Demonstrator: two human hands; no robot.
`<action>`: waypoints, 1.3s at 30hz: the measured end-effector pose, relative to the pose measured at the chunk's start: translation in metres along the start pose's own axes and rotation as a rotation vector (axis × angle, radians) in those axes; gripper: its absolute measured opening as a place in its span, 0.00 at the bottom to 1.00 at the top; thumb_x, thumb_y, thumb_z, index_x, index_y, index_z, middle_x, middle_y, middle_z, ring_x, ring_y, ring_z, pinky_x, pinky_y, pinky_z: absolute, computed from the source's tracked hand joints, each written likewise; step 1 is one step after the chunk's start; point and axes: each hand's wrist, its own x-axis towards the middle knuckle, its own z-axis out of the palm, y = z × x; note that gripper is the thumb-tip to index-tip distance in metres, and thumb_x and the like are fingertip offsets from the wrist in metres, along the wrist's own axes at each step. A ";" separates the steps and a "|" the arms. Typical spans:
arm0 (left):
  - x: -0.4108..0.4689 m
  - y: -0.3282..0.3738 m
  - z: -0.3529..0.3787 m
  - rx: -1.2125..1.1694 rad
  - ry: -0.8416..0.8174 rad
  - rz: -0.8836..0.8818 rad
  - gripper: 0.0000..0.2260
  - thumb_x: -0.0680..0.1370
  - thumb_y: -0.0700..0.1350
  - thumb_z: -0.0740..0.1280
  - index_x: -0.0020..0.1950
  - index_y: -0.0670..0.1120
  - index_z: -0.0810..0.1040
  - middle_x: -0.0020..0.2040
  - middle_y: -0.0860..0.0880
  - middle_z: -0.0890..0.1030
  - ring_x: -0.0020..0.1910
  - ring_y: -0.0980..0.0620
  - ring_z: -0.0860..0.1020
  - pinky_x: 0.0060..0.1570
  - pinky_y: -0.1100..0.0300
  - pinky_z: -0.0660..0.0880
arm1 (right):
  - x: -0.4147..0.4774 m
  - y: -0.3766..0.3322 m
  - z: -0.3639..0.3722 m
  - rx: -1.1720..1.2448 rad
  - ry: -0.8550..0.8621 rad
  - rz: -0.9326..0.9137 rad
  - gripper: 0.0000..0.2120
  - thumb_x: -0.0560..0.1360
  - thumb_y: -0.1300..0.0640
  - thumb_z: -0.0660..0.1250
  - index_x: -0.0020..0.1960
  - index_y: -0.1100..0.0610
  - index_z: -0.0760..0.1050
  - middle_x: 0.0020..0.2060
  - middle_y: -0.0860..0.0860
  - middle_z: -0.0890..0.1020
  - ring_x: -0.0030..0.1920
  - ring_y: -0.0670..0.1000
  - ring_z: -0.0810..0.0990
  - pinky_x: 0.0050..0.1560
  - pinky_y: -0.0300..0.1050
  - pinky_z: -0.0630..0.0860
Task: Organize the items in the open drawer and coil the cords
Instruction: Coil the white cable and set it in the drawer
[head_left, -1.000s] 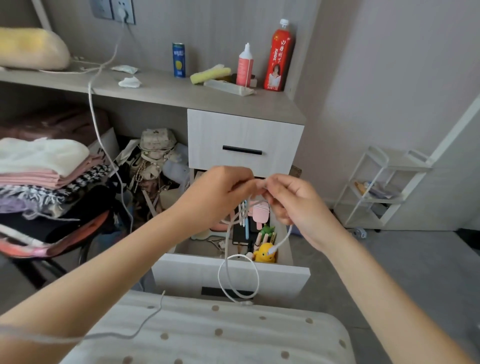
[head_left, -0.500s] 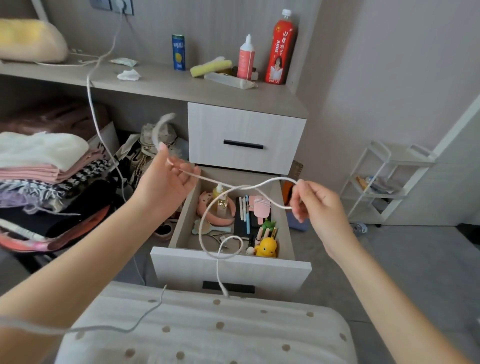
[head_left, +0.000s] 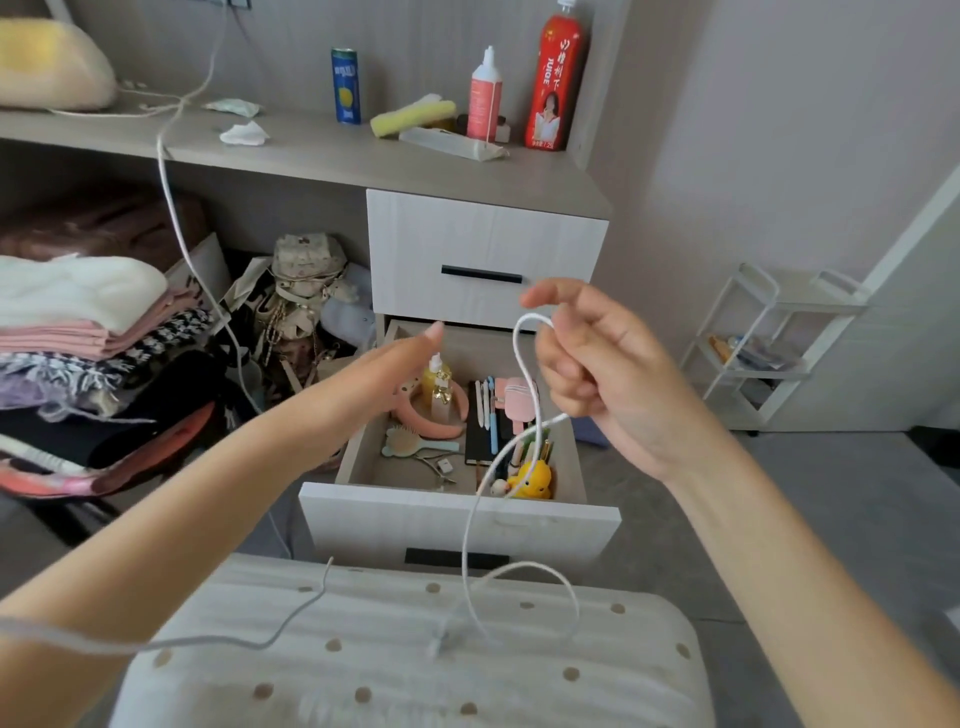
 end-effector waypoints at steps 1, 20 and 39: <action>-0.002 0.005 0.007 -0.066 -0.115 0.083 0.32 0.72 0.69 0.58 0.68 0.48 0.70 0.59 0.55 0.78 0.66 0.55 0.72 0.70 0.54 0.64 | 0.003 -0.001 0.003 0.015 -0.025 0.004 0.10 0.77 0.54 0.58 0.57 0.52 0.72 0.31 0.47 0.69 0.28 0.44 0.61 0.25 0.33 0.59; -0.004 0.013 -0.059 0.049 0.231 0.233 0.09 0.73 0.47 0.68 0.45 0.42 0.80 0.26 0.53 0.65 0.24 0.57 0.60 0.23 0.70 0.60 | -0.019 0.002 -0.073 -0.242 0.336 0.161 0.13 0.73 0.47 0.61 0.36 0.54 0.77 0.20 0.44 0.63 0.20 0.43 0.56 0.20 0.34 0.53; -0.024 0.051 0.008 -0.219 -0.253 0.351 0.17 0.74 0.38 0.62 0.63 0.39 0.75 0.36 0.51 0.76 0.28 0.59 0.70 0.26 0.71 0.68 | -0.018 -0.023 -0.018 -0.332 -0.005 0.246 0.33 0.64 0.43 0.67 0.66 0.54 0.68 0.36 0.52 0.82 0.36 0.52 0.82 0.37 0.43 0.80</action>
